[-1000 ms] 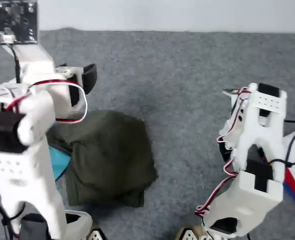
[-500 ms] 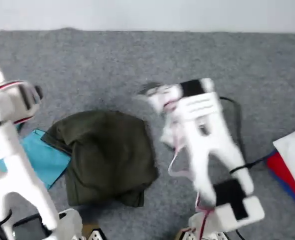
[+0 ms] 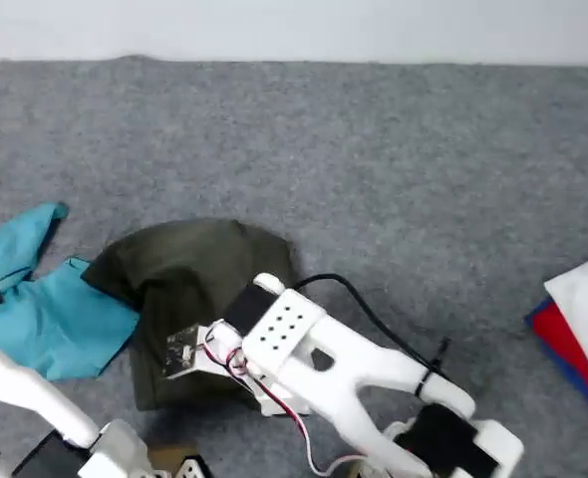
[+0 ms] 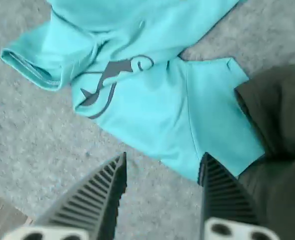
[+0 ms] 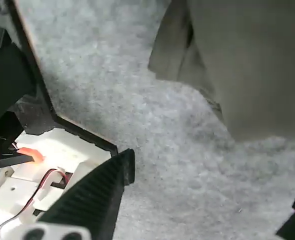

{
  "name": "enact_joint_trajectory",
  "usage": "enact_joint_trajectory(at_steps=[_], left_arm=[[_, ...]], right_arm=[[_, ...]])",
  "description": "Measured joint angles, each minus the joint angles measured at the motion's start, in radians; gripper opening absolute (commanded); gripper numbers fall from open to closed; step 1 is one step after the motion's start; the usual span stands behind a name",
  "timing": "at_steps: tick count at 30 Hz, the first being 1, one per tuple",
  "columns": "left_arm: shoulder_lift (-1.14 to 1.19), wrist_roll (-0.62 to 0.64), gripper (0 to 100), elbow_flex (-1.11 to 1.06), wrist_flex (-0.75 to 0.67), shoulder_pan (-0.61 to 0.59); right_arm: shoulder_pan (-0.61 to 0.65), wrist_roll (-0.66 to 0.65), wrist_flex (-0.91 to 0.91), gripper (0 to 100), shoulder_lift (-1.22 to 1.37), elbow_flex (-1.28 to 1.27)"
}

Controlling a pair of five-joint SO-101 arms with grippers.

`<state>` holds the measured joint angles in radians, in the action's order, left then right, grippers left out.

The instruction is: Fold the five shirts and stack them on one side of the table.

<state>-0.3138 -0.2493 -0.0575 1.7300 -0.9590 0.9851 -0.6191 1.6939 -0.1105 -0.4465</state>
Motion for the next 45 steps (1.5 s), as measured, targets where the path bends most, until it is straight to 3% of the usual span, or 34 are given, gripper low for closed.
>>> enact_joint_trajectory(at_steps=[11,16,23,27,36,40,45], left_arm=[[0.000,-0.003,23,-0.012,-0.002,-0.029],[0.000,-0.003,23,-0.012,-0.002,-0.086],[0.000,-0.009,23,-0.012,-0.002,-0.120],[0.000,-0.009,23,-0.028,-0.002,-0.120],[0.000,-0.009,23,-0.147,-0.003,-0.120],[0.000,-0.009,23,-0.150,-0.003,-0.120],[0.000,-0.009,23,-0.160,-0.003,-0.120]], right_arm=[[-0.038,0.000,-0.006,45.4,0.396,0.410],[-0.063,0.000,0.061,31.4,0.594,0.597],[-0.100,0.000,0.063,0.9,0.697,0.694],[-0.155,0.000,0.063,1.0,0.698,0.746],[-0.425,-0.002,0.063,0.9,0.543,0.801],[-0.641,-0.028,0.063,0.9,0.451,0.799],[-0.947,-0.170,0.054,4.2,0.502,0.733]])
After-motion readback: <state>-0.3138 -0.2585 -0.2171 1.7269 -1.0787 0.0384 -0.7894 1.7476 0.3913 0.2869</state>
